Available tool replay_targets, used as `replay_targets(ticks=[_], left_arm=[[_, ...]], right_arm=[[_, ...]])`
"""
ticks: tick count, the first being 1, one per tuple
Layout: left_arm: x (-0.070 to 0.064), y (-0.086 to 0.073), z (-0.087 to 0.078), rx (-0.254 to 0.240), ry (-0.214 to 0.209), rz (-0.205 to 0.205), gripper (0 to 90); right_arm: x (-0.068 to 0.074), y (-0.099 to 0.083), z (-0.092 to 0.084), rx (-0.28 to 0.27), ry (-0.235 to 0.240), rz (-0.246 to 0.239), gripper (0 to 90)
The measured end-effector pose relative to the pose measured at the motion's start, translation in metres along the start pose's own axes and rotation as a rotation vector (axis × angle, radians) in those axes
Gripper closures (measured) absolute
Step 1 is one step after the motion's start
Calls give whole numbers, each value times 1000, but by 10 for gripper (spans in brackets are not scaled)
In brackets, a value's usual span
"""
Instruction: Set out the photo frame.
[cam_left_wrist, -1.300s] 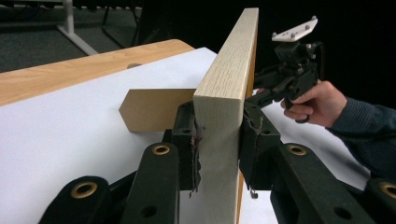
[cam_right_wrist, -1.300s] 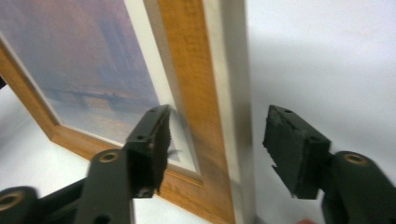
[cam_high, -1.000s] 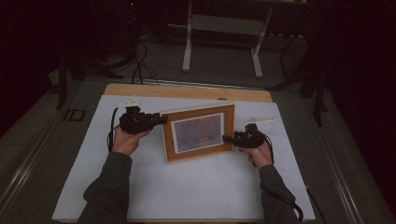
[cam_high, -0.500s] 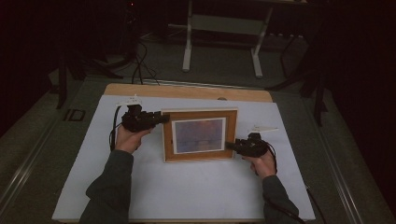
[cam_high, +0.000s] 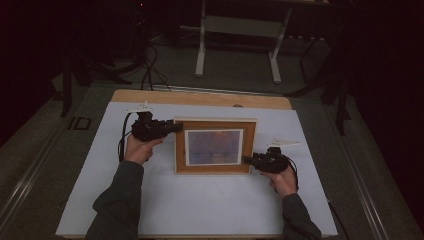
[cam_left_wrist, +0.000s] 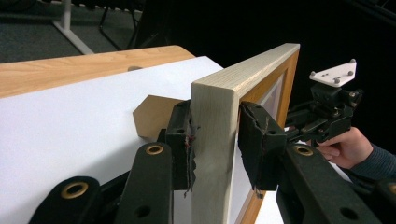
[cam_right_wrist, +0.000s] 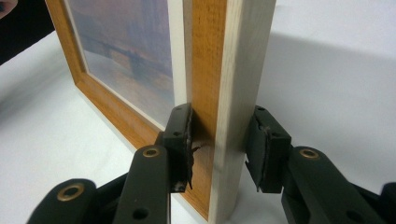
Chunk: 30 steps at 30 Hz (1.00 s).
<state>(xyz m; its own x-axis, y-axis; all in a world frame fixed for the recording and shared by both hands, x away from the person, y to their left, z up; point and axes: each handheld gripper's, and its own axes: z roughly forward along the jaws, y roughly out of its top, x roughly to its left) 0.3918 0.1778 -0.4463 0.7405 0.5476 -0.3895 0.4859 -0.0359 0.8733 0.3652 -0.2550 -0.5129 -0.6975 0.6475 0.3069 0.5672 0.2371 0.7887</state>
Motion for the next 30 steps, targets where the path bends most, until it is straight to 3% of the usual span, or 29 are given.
replay_targets(ticks=[8, 17, 30], left_arm=[[-2, 0, -1, 16, -9, -21, 665], [-1, -2, -2, 19, -53, -60, 667], [-5, -5, -5, 14, -50, -53, 664]], right_arm=[[4, -7, -3, -22, -1, 16, 640], [7, -10, -7, -17, 6, 22, 641], [12, -13, -10, -6, 13, 22, 643]])
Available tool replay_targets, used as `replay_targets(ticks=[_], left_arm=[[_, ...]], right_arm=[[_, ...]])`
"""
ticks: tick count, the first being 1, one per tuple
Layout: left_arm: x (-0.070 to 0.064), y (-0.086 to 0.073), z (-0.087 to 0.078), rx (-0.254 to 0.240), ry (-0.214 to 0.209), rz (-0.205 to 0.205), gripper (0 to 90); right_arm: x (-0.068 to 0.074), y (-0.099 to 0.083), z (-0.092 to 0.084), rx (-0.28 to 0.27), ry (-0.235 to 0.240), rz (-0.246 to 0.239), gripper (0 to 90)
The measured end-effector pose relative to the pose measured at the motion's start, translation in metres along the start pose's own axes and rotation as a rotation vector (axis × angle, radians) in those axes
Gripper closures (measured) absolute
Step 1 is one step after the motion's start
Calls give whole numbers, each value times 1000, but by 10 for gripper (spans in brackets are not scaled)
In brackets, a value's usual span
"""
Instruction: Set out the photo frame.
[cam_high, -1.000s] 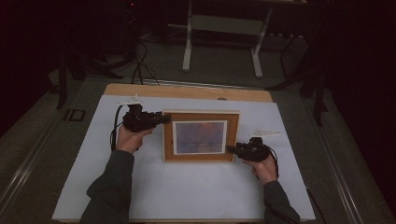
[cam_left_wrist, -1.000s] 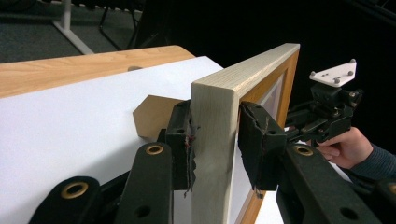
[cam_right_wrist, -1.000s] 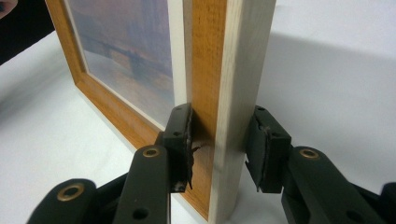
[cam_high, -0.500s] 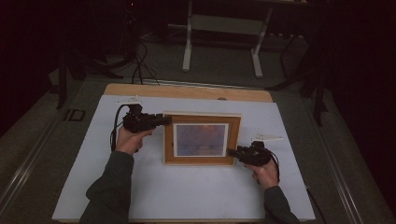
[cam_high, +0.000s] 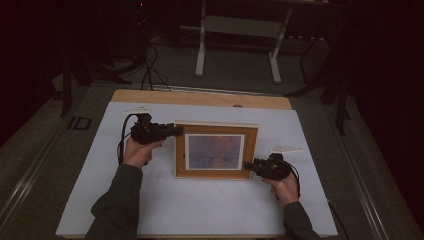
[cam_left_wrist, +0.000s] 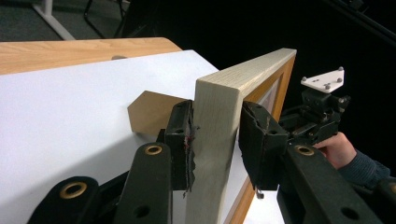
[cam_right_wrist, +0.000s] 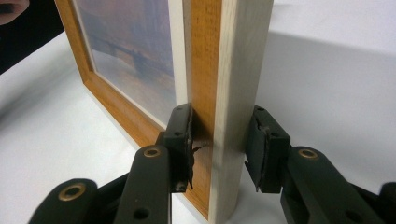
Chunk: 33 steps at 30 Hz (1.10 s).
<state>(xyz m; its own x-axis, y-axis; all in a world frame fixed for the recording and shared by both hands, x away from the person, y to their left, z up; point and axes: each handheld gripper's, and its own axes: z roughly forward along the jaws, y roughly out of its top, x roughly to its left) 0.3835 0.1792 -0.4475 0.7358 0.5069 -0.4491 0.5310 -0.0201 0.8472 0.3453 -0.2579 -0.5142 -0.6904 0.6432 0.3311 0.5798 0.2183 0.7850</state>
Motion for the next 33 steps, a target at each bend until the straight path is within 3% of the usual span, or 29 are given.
replay_targets(ticks=[8, 12, 20, 21, 33], left_arm=[[0, -1, 0, -2, 2, -3, 662], [-3, 0, 0, -3, 23, 16, 650], [-6, -2, 1, 17, 54, 40, 573], [-8, -4, 1, 31, 77, 55, 564], [-20, -13, -18, 48, 149, 109, 508]], right_arm=[[-2, -1, 0, -11, 10, 4, 641], [-1, -1, 1, -17, 3, 4, 633], [-2, -2, 0, -8, -24, 8, 529], [-2, -1, -2, -9, -30, 13, 509], [2, 4, -16, -23, -33, -1, 472]])
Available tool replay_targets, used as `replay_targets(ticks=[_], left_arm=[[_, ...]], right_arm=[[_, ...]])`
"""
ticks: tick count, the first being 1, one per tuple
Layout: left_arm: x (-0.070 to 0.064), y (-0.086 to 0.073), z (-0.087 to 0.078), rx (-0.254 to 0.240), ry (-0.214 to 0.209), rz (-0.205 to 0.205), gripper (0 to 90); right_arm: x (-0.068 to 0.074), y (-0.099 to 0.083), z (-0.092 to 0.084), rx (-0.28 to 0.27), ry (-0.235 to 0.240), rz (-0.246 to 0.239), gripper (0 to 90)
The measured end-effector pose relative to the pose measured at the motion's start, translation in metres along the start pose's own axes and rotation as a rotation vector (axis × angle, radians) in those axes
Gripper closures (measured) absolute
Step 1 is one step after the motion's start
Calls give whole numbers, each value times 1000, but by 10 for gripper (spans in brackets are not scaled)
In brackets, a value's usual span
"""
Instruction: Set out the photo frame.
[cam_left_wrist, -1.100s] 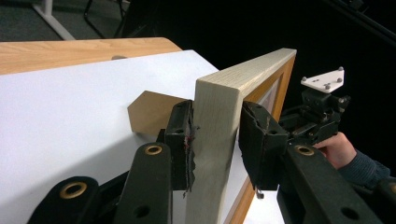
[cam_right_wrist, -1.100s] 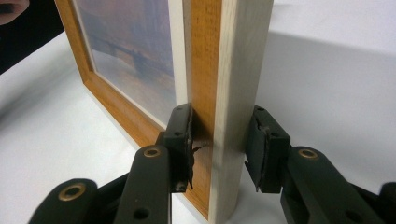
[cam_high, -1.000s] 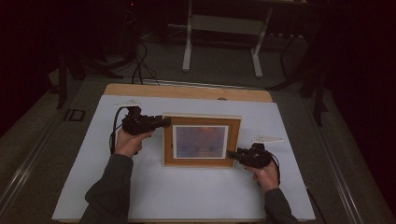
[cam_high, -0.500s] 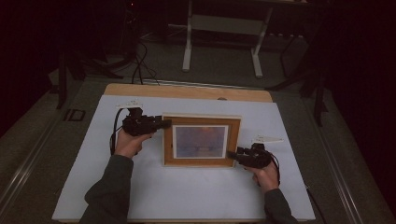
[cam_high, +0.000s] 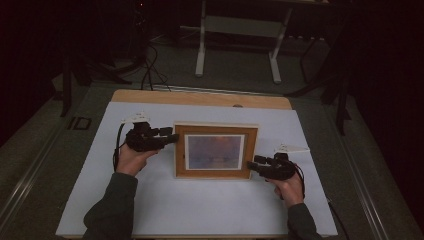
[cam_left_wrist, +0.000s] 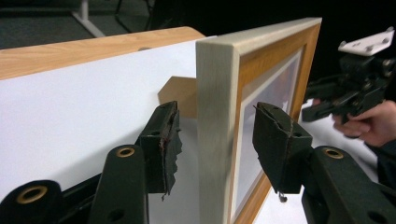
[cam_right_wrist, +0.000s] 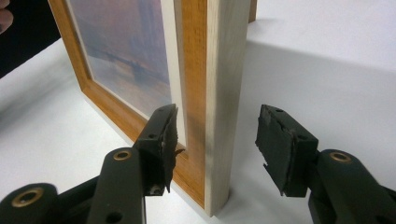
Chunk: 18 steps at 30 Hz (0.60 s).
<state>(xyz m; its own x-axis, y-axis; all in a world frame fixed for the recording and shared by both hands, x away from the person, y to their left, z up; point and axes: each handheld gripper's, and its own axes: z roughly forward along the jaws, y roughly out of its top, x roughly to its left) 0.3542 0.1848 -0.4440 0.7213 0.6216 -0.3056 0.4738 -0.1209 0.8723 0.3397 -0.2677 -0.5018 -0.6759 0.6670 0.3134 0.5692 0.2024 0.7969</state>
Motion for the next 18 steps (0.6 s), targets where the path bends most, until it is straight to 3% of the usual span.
replay_targets(ticks=[12, 14, 16, 17, 18], left_arm=[[-12, -25, -24, 44, 134, 48, 481], [-16, -33, -26, 65, 186, 69, 476], [-20, -44, -30, 71, 273, 88, 475], [-20, -44, -30, 71, 273, 88, 467], [-21, -55, -32, 81, 319, 78, 467]], right_arm=[[-1, -4, -13, 13, -15, 1, 464], [-3, -6, -17, 10, -22, 8, 461], [-4, -8, -23, 13, -23, 17, 493], [-4, -8, -23, 13, -23, 17, 493], [-5, -9, -26, 11, -25, 21, 493]])
